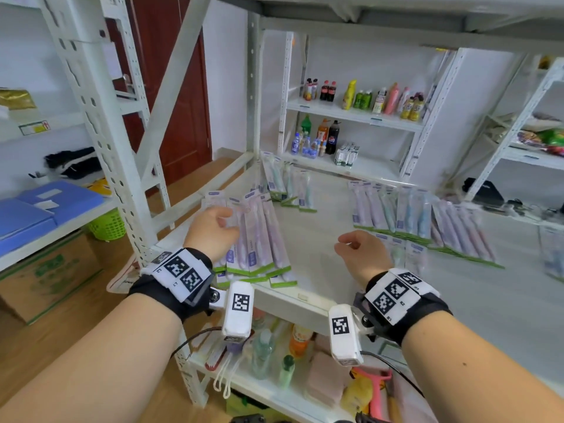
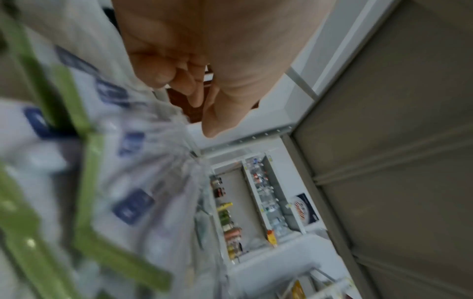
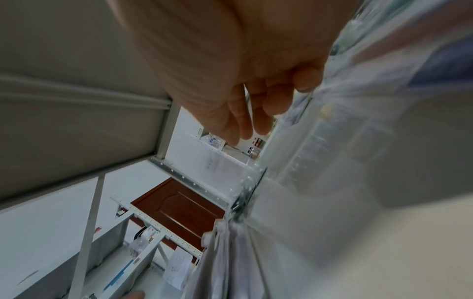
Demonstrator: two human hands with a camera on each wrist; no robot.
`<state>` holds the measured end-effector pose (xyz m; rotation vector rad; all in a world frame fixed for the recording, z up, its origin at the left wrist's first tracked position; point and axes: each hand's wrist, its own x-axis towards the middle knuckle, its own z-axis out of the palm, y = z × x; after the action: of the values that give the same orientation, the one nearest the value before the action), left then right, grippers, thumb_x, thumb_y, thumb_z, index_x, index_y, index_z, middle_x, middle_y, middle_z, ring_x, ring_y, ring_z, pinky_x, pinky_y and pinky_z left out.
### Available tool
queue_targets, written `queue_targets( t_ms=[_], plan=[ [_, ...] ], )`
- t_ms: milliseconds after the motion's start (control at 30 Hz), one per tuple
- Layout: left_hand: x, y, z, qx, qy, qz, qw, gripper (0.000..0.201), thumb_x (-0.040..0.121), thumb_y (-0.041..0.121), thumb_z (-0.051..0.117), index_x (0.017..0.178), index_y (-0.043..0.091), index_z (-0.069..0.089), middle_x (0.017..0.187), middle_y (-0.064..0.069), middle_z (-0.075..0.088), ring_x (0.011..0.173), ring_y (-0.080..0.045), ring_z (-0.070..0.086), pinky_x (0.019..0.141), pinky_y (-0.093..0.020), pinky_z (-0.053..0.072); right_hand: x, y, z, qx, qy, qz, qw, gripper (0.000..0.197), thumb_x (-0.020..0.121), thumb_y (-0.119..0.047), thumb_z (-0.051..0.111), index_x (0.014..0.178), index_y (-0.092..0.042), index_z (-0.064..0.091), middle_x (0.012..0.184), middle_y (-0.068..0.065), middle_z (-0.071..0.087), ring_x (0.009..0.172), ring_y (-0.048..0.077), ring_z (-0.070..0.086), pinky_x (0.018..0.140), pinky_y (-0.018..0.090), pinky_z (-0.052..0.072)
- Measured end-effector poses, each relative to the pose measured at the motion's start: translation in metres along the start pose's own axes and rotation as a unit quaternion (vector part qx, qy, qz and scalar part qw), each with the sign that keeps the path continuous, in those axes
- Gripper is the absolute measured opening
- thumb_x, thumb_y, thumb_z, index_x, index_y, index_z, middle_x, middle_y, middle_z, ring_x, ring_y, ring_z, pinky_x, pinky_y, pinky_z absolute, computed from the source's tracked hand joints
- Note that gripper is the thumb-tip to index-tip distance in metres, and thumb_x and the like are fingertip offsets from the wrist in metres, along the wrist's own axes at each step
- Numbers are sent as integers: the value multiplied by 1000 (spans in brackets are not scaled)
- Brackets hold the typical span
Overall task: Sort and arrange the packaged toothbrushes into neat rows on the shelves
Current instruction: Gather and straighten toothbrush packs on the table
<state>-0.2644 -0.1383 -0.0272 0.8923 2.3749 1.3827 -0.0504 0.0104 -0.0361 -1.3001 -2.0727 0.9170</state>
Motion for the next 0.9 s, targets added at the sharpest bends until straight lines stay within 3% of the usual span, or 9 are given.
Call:
queue_targets(
  t_ms=[67, 167, 300, 367, 467, 533, 600, 733, 900],
  plan=[
    [-8, 21, 19, -23, -43, 34, 998, 33, 82, 6, 62, 113, 16, 60, 105, -8, 60, 87, -20, 57, 76, -25, 42, -3, 11, -13, 13, 10, 17, 1000, 21, 88, -19, 60, 107, -14, 63, 84, -5, 56, 69, 7, 51, 59, 18, 37],
    [-24, 49, 56, -33, -133, 54, 989, 31, 83, 5, 61, 113, 13, 60, 86, 3, 57, 68, -13, 53, 64, -22, 44, -10, 28, -37, 3, 27, 39, 999, 22, 87, -18, 59, 108, -14, 64, 92, 0, 60, 79, 13, 54, 73, 23, 41],
    [-43, 69, 110, -12, -219, 65, 974, 28, 83, 9, 62, 111, 11, 62, 83, 4, 57, 61, -7, 50, 52, -18, 39, -18, 54, -71, 16, 57, 68, 996, 21, 86, -14, 60, 106, -10, 66, 90, 1, 60, 79, 14, 54, 73, 22, 39],
    [-52, 76, 131, 10, -248, 60, 967, 30, 82, 11, 64, 113, 9, 62, 89, 0, 60, 67, -13, 55, 58, -19, 42, -23, 67, -87, 16, 63, 85, 994, 20, 86, -14, 61, 106, -11, 66, 92, 2, 61, 80, 15, 54, 72, 23, 41],
    [-64, 82, 159, 65, -297, 52, 951, 44, 79, 23, 70, 119, 9, 59, 110, -6, 64, 97, -23, 62, 80, -23, 45, -32, 87, -105, 16, 79, 119, 990, 18, 87, -15, 60, 104, -12, 65, 95, 4, 63, 78, 15, 55, 65, 20, 39],
    [-68, 81, 167, 99, -297, 46, 949, 56, 76, 30, 73, 125, 10, 54, 114, -5, 62, 98, -19, 60, 81, -22, 43, -36, 95, -106, 33, 78, 155, 984, 17, 87, -16, 59, 104, -13, 62, 90, 2, 61, 71, 13, 55, 56, 19, 38],
    [-72, 83, 172, 130, -280, 48, 950, 63, 74, 36, 73, 128, 13, 51, 106, -1, 61, 83, -11, 60, 72, -19, 42, -39, 100, -109, 22, 60, 177, 982, 20, 86, -21, 62, 105, -14, 58, 85, -1, 56, 68, 9, 53, 51, 16, 35],
    [-77, 83, 177, 184, -267, 60, 944, 73, 67, 50, 73, 128, 16, 50, 123, -2, 55, 102, -18, 59, 83, -26, 47, -37, 105, -111, -67, -19, 163, 984, 44, 77, -41, 72, 105, -17, 49, 95, -3, 53, 89, 20, 54, 75, 28, 43],
    [-79, 82, 176, 182, -256, 48, 948, 70, 67, 44, 75, 126, 17, 51, 123, -1, 55, 94, -16, 60, 84, -28, 49, -33, 108, -111, -138, -60, 152, 977, 49, 70, -49, 75, 98, -21, 46, 92, -6, 51, 84, 14, 50, 69, 26, 37]
  ],
)
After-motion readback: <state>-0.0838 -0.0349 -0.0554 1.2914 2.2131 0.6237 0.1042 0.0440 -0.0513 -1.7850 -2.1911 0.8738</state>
